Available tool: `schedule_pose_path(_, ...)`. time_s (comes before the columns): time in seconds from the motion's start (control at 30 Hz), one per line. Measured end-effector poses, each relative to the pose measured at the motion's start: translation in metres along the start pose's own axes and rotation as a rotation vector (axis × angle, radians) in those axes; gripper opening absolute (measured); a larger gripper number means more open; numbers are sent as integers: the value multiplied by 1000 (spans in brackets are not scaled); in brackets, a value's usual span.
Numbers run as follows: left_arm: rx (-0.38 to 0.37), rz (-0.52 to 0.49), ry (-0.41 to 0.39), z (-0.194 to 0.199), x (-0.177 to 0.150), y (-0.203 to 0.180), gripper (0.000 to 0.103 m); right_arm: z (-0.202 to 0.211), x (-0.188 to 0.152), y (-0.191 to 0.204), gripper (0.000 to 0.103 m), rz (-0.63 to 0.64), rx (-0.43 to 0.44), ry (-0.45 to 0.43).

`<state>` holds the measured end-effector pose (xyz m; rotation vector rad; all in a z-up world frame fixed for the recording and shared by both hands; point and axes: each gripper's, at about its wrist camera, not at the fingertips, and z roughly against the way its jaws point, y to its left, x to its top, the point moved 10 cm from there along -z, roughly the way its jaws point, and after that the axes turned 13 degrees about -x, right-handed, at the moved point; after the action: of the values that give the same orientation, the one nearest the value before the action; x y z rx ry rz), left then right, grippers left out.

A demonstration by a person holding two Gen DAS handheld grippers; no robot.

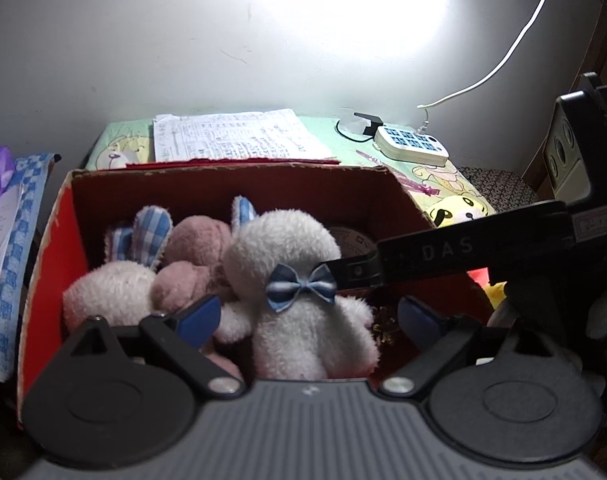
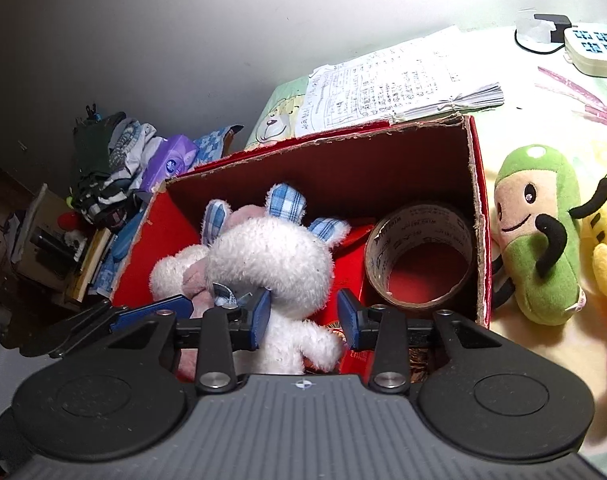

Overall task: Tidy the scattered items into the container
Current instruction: 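Lower the lamb with both grippers into the box beside the teddy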

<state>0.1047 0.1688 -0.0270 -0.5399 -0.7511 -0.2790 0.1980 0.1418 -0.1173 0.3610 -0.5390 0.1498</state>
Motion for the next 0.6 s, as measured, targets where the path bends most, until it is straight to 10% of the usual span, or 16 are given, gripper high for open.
schedule_pose_path(0.6,54,-43,70,-27,-5,2,89,13,7,-9,36,25,-50,-43)
